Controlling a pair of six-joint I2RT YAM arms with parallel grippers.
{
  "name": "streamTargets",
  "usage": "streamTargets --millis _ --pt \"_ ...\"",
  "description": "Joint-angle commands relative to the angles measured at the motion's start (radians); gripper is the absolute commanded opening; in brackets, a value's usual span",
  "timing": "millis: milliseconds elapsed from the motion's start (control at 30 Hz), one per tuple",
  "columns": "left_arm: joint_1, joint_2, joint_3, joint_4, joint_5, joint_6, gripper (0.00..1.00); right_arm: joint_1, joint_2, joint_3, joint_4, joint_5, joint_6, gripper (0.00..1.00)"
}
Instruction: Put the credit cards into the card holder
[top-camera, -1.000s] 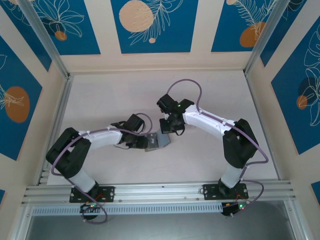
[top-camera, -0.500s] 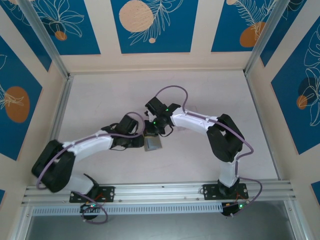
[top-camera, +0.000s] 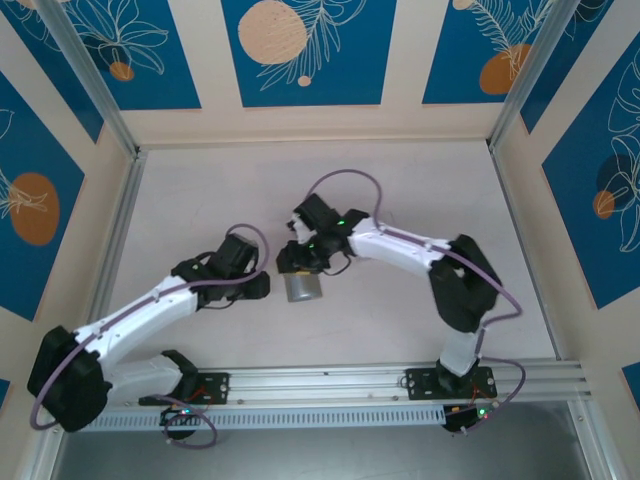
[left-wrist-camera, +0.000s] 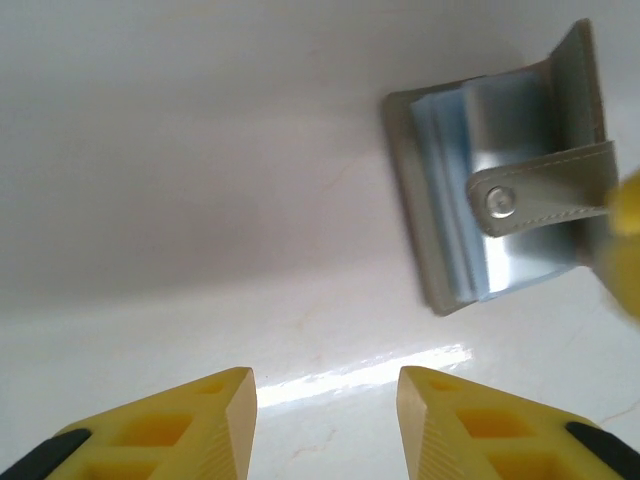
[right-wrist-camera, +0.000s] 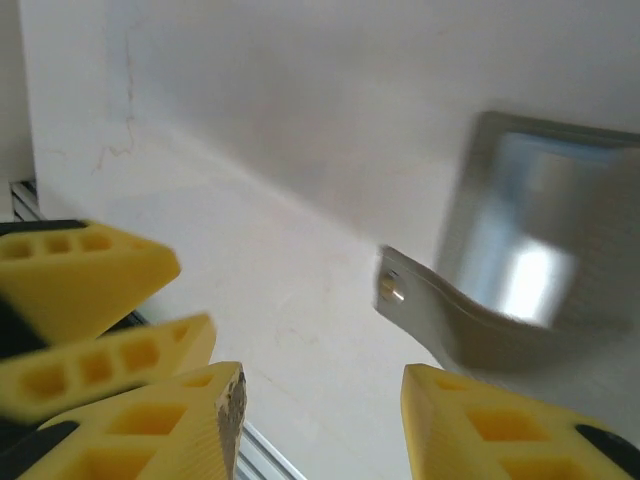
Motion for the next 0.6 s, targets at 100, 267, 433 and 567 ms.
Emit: streamTargets --millis 100,267,433,567 --pt "-0.039 0.201 0.184 0.069 0.09 0.05 0.39 -0.101 -0.042 -0.133 -0.087 0.048 -0.058 0.33" --pt "-0.043 0.256 0.251 0.033 0.016 0.03 0.38 -0.08 0.063 -0.113 -0.038 0.041 -0.05 0.16" --pt "-0.049 0.257 0.261 0.018 0.002 0.039 0.38 -0.027 0.192 -0.036 -0.042 0.059 -0.05 0.13" --pt "-0.065 0.334 0.272 0.015 0.043 0.055 0.38 0.004 0.252 0.024 -0.112 0.144 -0.065 0.18"
